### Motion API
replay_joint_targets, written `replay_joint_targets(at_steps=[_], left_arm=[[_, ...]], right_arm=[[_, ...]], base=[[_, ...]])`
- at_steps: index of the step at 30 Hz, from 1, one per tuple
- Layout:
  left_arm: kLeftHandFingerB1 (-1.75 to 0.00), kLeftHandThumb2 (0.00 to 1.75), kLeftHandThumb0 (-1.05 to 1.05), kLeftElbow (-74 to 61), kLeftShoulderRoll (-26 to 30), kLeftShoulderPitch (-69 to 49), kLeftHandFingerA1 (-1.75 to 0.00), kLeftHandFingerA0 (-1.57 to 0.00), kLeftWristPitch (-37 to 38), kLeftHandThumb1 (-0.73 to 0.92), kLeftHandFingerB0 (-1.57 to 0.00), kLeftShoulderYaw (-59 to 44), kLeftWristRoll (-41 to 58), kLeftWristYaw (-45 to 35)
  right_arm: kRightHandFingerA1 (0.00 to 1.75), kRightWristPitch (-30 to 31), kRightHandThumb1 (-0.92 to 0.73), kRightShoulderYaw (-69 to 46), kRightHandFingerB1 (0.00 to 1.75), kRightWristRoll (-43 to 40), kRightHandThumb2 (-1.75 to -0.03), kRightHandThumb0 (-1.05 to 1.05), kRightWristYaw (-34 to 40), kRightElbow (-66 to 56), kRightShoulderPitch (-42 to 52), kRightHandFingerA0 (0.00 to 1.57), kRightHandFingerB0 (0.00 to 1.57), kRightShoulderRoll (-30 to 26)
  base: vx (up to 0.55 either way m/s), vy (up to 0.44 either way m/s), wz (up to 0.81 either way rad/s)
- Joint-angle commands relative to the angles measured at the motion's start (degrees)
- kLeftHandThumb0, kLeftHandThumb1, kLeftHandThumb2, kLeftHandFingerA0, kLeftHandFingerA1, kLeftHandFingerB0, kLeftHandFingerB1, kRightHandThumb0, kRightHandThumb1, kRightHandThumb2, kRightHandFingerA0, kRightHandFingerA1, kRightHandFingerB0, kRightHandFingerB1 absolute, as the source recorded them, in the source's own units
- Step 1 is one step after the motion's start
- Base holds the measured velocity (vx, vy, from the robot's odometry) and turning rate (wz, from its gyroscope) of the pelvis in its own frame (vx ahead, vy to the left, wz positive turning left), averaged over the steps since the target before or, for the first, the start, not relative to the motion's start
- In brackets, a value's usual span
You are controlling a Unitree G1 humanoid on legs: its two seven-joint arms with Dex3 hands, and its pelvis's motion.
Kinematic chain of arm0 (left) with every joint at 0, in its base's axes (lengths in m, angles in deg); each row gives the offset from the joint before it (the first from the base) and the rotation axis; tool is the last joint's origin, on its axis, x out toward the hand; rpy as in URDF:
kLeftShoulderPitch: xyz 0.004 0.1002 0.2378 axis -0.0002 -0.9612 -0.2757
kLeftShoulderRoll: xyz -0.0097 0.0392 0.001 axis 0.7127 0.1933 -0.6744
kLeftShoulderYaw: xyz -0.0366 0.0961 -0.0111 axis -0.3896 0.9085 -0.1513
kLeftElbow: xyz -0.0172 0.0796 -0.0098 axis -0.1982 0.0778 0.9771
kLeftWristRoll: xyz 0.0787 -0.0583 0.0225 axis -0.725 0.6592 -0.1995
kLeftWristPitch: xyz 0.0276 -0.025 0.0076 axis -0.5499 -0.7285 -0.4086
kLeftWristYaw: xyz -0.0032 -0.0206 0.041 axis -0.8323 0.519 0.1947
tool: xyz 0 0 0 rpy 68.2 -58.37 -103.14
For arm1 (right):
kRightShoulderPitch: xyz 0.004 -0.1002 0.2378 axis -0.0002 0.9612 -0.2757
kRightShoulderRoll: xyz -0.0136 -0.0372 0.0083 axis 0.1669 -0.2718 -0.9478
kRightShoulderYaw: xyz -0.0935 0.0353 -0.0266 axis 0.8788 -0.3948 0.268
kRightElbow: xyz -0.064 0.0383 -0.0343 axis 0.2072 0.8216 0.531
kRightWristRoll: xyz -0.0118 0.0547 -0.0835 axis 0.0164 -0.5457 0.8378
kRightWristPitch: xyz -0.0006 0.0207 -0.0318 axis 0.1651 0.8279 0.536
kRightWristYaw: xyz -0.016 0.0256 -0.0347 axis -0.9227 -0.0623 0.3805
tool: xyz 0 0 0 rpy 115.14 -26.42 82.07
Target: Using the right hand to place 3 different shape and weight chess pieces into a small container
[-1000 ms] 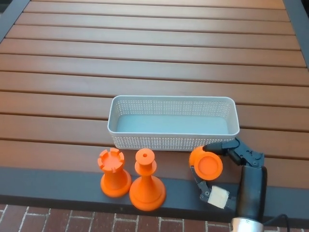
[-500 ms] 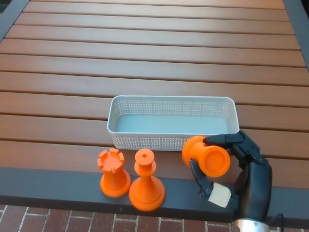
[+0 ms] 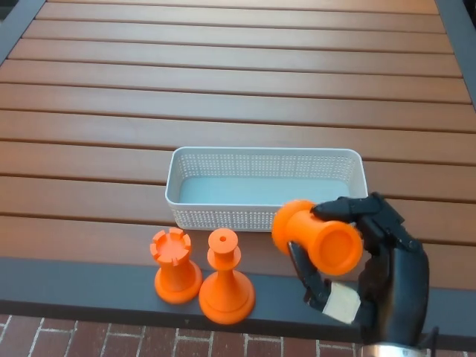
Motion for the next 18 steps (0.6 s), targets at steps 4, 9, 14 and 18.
replay_joint_targets(at_steps=[4, 9, 14, 18], left_arm=[[-1.45, 1.65, -0.12, -1.5, -0.6, -1.5, -1.55, -1.32, -4.1, 0.25, -1.18, -0.9, 1.7, -1.6], [-1.46, 1.69, -0.1, -2.3, -0.5, -1.4, -1.56, -1.35, -5.2, 0.22, -1.19, -1.5, 1.7, -1.2], [-1.46, 1.63, -0.13, -3.4, -0.5, -1.9, -1.51, -1.33, -6.1, 0.24, -1.16, -1.7, 2.0, -2.2], [-1.45, 1.65, -0.15, -3.3, -0.2, -1.8, -1.53, -1.35, -6.3, 0.22, -1.19, -1.8, 1.9, -3.2]], right_arm=[[1.45, 8.8, -0.45, -8.9, 1.45, 0.8, -1.24, -0.51, -3.0, -2.5, -11.0, 1.55, 1.57, -2.1], [1.48, 12.2, -0.33, -12.7, 1.48, 3.0, -1.19, -0.55, -5.6, -2.3, -16.8, 1.56, 1.57, -6.5], [1.52, 13.6, -0.62, -13.9, 1.41, 4.0, -1.41, -1.05, -7.0, -1.2, -19.4, 1.56, 1.33, -8.4], [1.49, 16.8, -0.39, -14.9, 1.5, 5.4, -1.23, -0.51, -9.3, 0.7, -23.6, 1.56, 1.57, -11.7]], base=[[0.0, 0.0, 0.0], [0.0, 0.0, 0.0], [0.0, 0.0, 0.0], [0.0, 0.0, 0.0]])
